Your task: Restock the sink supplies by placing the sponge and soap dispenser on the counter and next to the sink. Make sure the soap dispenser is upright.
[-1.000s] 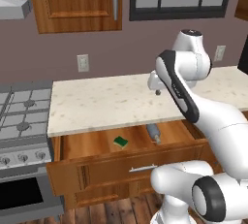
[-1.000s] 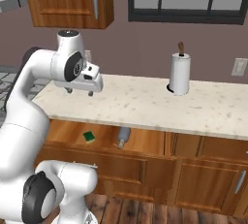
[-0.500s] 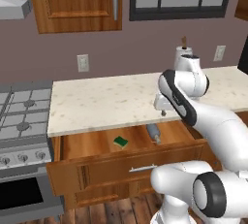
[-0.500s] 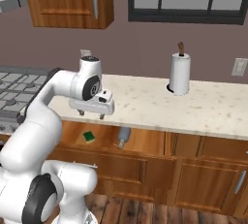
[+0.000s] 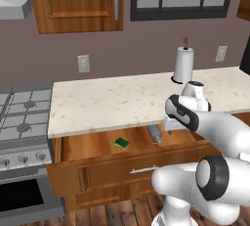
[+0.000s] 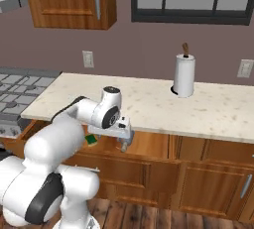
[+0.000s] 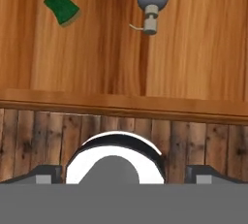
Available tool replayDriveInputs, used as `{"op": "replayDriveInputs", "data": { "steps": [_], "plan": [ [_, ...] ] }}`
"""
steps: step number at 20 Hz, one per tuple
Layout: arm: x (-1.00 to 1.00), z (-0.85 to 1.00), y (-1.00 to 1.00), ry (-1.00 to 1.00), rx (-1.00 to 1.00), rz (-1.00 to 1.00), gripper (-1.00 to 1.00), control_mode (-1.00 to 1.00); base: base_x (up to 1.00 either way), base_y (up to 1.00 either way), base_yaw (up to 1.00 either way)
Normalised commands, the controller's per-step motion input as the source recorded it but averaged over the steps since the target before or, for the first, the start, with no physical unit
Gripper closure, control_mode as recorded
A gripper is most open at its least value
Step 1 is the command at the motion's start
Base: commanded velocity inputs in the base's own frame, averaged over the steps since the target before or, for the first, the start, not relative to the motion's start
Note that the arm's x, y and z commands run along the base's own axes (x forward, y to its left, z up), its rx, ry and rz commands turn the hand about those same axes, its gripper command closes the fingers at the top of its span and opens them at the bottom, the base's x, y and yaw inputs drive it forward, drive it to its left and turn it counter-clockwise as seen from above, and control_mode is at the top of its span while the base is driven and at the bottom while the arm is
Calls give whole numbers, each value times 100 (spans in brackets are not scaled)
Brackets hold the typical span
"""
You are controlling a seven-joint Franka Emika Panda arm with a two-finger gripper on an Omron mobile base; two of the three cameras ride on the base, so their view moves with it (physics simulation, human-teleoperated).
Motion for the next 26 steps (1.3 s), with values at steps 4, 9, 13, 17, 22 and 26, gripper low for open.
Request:
{"op": "replayDriveInputs", "data": {
  "steps": [4, 9, 13, 17, 22, 26],
  "plan": [
    [63, -66, -8, 1, 0, 6, -100, -100, 0, 0, 0],
    [68, -47, -1, 10, 2, 1, -100, -100, 0, 0, 0],
    [51, -56, 0, 11, 1, 0, -100, -100, 0, 0, 0],
    [28, -61, -1, 6, 4, 0, -100, -100, 0, 0, 0],
    [6, -49, 0, 2, 5, 0, -100, -100, 0, 0, 0],
    [-32, -25, 0, 0, 3, 0, -100, -100, 0, 0, 0]
  ]
}}
